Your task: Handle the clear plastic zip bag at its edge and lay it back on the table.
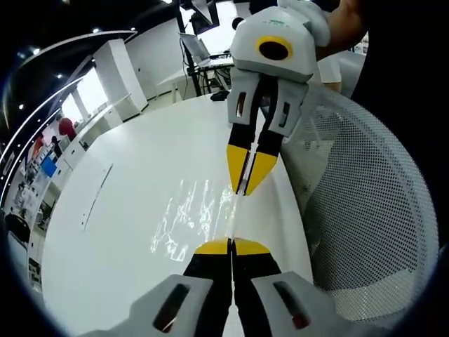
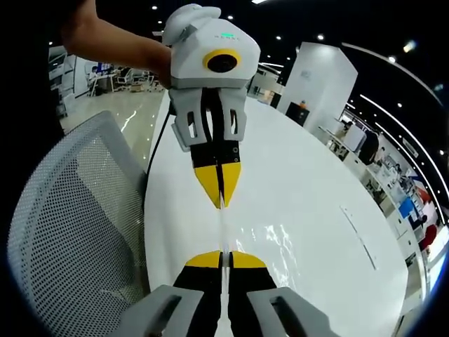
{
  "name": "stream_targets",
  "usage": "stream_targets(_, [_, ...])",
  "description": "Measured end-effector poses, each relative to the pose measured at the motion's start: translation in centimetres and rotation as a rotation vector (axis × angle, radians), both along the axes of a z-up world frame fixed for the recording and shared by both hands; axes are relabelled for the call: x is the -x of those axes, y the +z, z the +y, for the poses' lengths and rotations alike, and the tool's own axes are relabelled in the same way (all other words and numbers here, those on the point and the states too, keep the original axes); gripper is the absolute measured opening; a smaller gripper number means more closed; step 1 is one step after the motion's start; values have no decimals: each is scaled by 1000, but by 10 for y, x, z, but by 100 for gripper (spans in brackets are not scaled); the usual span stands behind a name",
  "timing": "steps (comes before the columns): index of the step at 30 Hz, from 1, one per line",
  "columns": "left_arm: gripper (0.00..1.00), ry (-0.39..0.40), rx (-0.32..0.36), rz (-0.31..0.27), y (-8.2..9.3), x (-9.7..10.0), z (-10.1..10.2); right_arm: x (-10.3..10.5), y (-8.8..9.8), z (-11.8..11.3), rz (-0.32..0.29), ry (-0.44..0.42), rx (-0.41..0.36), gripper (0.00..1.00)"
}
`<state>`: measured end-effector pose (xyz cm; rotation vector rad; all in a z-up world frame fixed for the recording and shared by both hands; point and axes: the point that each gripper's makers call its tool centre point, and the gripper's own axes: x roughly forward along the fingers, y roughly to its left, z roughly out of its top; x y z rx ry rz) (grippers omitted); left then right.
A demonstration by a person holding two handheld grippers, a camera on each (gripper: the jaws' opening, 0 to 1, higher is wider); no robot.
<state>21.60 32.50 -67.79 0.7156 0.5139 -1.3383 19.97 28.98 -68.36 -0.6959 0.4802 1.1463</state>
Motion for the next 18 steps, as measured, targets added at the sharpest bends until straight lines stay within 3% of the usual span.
stream_targets(18, [0,11,3,10,0,2,1,1,-1,-3,3,-5,-7,0])
